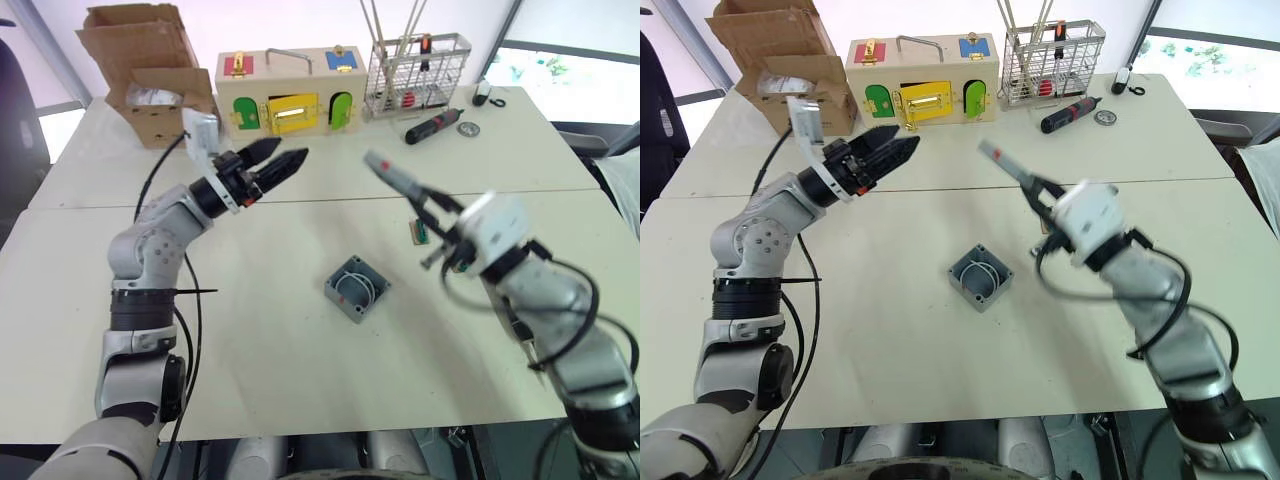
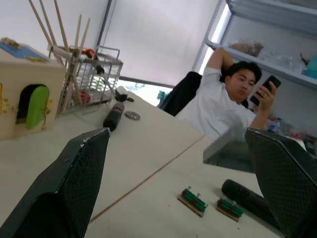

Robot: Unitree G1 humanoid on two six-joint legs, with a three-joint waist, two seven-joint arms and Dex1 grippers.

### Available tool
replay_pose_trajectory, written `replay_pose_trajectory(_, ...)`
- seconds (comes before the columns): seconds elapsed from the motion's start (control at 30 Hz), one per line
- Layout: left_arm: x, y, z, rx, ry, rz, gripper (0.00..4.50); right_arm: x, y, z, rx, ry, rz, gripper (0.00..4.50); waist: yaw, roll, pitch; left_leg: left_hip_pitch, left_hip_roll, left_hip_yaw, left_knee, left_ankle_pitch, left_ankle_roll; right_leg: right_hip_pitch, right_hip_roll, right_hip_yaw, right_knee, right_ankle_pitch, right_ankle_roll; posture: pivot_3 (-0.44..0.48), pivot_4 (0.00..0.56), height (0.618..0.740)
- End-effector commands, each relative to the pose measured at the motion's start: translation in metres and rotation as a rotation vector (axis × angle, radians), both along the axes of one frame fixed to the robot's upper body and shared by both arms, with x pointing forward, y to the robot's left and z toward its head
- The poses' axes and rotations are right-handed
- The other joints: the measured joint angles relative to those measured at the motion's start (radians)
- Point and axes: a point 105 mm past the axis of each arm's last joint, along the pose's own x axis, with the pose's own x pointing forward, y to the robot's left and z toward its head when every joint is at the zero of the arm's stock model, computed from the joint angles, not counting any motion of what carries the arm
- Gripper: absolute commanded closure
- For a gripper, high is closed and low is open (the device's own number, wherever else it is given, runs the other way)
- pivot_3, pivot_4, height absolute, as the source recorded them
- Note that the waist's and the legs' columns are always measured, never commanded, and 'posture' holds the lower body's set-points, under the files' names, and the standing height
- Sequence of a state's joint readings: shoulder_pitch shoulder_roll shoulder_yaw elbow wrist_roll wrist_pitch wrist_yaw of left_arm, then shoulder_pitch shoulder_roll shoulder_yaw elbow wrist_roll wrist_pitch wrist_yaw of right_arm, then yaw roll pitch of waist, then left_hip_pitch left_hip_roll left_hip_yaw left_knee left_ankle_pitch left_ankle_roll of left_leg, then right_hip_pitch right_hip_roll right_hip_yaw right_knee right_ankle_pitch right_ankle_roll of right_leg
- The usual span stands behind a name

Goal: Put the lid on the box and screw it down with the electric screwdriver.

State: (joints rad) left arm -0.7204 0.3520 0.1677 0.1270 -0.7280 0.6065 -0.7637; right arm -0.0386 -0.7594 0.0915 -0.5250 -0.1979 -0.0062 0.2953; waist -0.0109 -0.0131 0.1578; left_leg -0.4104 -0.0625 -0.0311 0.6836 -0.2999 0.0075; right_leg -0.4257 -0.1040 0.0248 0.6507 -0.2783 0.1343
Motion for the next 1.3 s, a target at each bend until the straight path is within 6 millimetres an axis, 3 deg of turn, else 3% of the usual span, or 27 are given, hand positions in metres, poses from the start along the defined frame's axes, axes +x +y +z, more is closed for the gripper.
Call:
replay_pose_trajectory(0.03, -0.006, -0.016, 0.006, 0.045, -0.044, -0.061, 0.06, -0.021, 0.009, -0.014, -0.265, -0.228, 0.022, 4.40, 0.000, 0.000, 0.000, 0.001, 0.000, 0.000, 0.000, 0.000, 0.000, 0.000, 0.000, 0.000, 0.000, 0.000, 0.000, 0.000, 0.150, 0.737)
replay_pose_trajectory(0.17, -0.018, -0.034, -0.007, 0.123, -0.052, -0.150, 0.06, -0.031, 0.016, -0.036, -0.367, -0.284, 0.026, 4.40, 0.000, 0.000, 0.000, 0.001, 0.000, 0.000, 0.000, 0.000, -0.001, 0.001, 0.001, 0.000, 0.000, 0.000, 0.000, 0.000, 0.150, 0.737)
replay_pose_trajectory(0.33, -0.039, -0.054, -0.022, 0.199, -0.030, -0.306, 0.06, -0.033, 0.026, -0.044, -0.405, -0.318, 0.016, 4.40, -0.001, 0.000, 0.000, 0.001, 0.001, 0.000, 0.000, 0.001, -0.001, 0.001, 0.001, 0.000, 0.000, 0.000, 0.000, 0.000, 0.150, 0.737)
replay_pose_trajectory(0.5, -0.046, -0.068, -0.031, 0.244, -0.030, -0.381, 0.06, -0.040, 0.034, -0.053, -0.389, -0.304, 0.045, 4.40, 0.003, 0.000, 0.000, 0.001, 0.001, 0.000, 0.000, 0.001, -0.001, 0.002, 0.001, 0.000, 0.000, 0.000, 0.000, 0.000, 0.150, 0.737)
replay_pose_trajectory(0.97, -0.057, -0.072, -0.051, 0.311, -0.012, -0.477, 0.06, -0.045, 0.020, -0.069, -0.422, -0.308, 0.116, 4.40, 0.001, 0.000, 0.000, 0.002, 0.001, 0.000, 0.000, 0.001, -0.001, 0.002, 0.001, 0.000, -0.001, 0.000, 0.000, 0.000, 0.150, 0.737)
replay_pose_trajectory(1.07, -0.057, -0.071, -0.053, 0.324, -0.026, -0.472, 0.86, -0.043, 0.013, -0.071, -0.424, -0.309, 0.103, 4.40, 0.002, 0.000, 0.000, 0.002, 0.001, 0.000, 0.000, 0.001, -0.001, 0.003, 0.001, 0.000, -0.001, 0.000, 0.000, 0.000, 0.150, 0.737)
replay_pose_trajectory(1.1, -0.057, -0.072, -0.053, 0.323, -0.027, -0.474, 1.27, -0.042, 0.013, -0.071, -0.425, -0.314, 0.103, 4.40, 0.002, 0.000, 0.000, 0.002, 0.001, 0.000, 0.000, 0.001, -0.001, 0.003, 0.001, 0.000, -0.001, 0.000, 0.000, 0.000, 0.150, 0.737)
replay_pose_trajectory(1.17, -0.058, -0.073, -0.052, 0.323, -0.029, -0.479, 2.50, -0.042, 0.013, -0.071, -0.429, -0.321, 0.103, 4.40, 0.002, 0.000, 0.000, 0.002, 0.001, 0.000, 0.000, 0.001, -0.001, 0.003, 0.001, 0.000, -0.001, 0.000, 0.000, 0.000, 0.150, 0.737)
replay_pose_trajectory(1.2, -0.059, -0.073, -0.052, 0.324, -0.030, -0.481, 2.78, -0.041, 0.012, -0.071, -0.427, -0.323, 0.096, 4.40, 0.001, 0.000, 0.000, 0.002, 0.001, 0.000, 0.000, 0.001, -0.001, 0.003, 0.001, 0.000, -0.001, 0.000, 0.000, 0.000, 0.150, 0.737)
replay_pose_trajectory(1.3, -0.059, -0.074, -0.052, 0.325, -0.032, -0.483, 2.78, -0.040, 0.013, -0.070, -0.428, -0.332, 0.092, 4.40, 0.001, 0.000, 0.000, 0.002, 0.001, 0.000, 0.000, 0.001, -0.001, 0.003, 0.001, 0.000, -0.001, 0.000, 0.000, 0.000, 0.150, 0.737)
